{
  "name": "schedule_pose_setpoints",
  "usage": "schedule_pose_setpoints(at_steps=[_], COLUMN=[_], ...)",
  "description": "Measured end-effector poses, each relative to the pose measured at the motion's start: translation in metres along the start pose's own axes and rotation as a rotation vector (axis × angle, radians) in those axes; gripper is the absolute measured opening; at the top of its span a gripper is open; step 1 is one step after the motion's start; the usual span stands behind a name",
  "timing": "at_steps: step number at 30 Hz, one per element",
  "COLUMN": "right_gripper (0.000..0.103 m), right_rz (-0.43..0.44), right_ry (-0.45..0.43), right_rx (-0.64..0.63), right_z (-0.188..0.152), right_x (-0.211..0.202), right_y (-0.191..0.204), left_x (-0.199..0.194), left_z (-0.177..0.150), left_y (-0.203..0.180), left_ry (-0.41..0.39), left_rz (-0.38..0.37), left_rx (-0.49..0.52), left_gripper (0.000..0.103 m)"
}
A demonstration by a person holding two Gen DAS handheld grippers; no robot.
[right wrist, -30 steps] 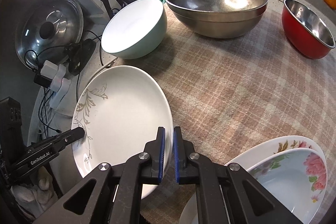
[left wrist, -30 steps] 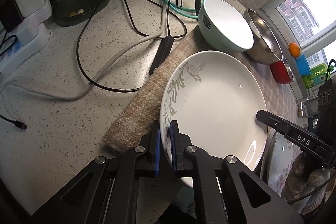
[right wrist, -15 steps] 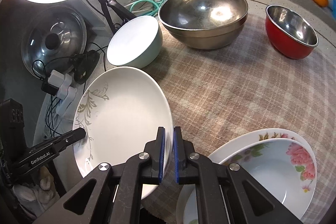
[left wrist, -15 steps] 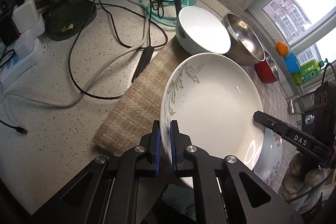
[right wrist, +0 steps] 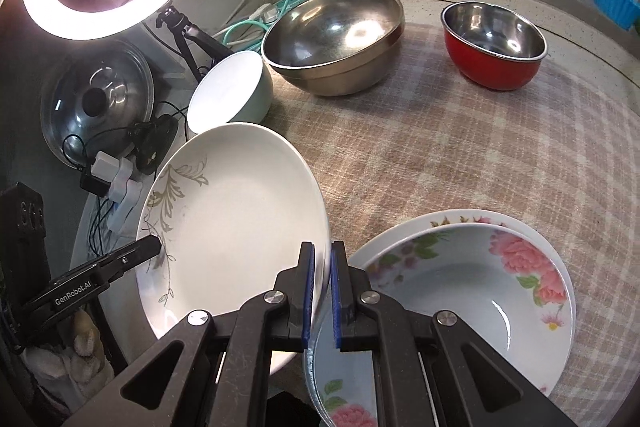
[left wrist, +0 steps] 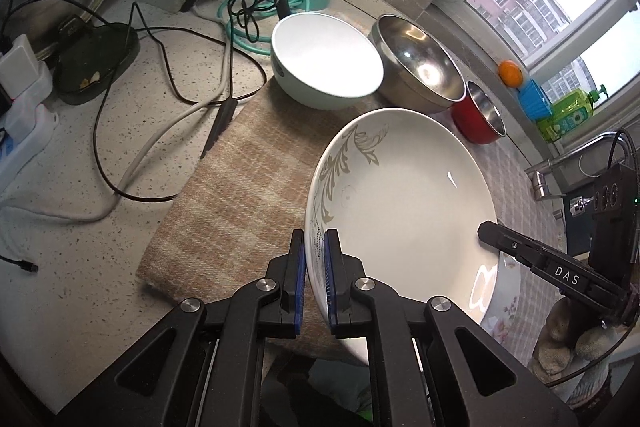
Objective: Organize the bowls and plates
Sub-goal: 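Lift the leaf-pattern plate and carry it over the stacked pink plates, then lower the leaf-pattern plate into the stacked pink plates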
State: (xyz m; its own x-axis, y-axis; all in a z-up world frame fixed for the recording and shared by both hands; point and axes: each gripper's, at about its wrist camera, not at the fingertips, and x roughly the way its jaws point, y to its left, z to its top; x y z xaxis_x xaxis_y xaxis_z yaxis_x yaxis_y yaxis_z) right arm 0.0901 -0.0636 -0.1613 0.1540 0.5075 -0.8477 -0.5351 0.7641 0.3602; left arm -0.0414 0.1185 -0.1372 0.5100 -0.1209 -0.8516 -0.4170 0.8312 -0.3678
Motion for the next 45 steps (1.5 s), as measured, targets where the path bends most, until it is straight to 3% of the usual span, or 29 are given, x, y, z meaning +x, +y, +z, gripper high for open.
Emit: schedule_pose_setpoints(at_steps=[34, 45], right_gripper=[0.007, 0.007], right_rz=[-0.117, -0.145], right_ry=[-0.081, -0.084], right_rx=[0.242, 0.292], right_z=[-0.070, -0.090], right_x=[-0.073, -0.079], right_y=[-0.114, -0.134], left_x=[0.043, 0.057], left_z=[-0.019, -0.028], left_y=[-0.118, -0.136], left_ry=[0.111, 0.141], left_rz=[-0.107, -0.108], left_rx=[0.262, 0.312], left_gripper=[0.007, 0.007])
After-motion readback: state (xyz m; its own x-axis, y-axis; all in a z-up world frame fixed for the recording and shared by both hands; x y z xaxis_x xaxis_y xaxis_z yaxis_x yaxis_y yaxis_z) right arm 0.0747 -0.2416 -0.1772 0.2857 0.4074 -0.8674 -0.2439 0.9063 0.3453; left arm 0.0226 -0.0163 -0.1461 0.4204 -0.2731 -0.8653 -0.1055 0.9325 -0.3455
